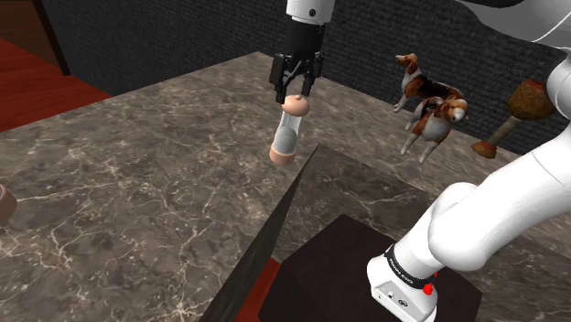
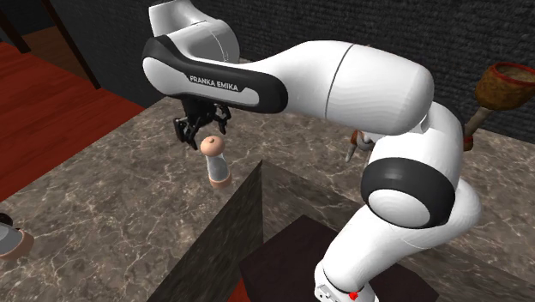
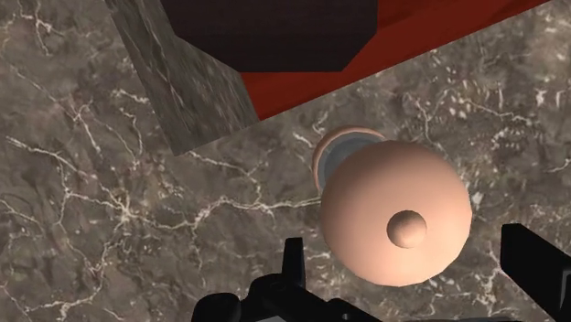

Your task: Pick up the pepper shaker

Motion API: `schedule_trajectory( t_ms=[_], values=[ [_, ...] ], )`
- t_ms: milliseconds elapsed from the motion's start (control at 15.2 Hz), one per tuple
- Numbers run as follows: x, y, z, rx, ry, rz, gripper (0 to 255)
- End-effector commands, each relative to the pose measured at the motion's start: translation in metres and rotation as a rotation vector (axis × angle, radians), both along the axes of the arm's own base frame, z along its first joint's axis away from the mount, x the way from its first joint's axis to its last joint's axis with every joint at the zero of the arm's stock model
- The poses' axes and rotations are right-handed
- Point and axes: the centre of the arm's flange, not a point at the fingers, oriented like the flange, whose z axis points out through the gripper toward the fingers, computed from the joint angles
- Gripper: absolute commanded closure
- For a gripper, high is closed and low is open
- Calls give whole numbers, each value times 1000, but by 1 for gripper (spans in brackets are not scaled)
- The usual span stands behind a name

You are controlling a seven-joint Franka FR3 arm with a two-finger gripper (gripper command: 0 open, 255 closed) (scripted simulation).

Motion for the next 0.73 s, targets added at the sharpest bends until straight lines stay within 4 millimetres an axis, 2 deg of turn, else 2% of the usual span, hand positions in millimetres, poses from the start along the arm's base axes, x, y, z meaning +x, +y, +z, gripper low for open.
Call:
schedule_trajectory(
  t_ms=[0, 132, 198, 660],
  values=[
    [-1, 0, -11, 0, 0, 0, 0],
    [-1, 0, -14, 0, 0, 0, 0],
    [-1, 1, -14, 0, 0, 0, 255],
    [-1, 0, -15, 0, 0, 0, 255]
  ],
)
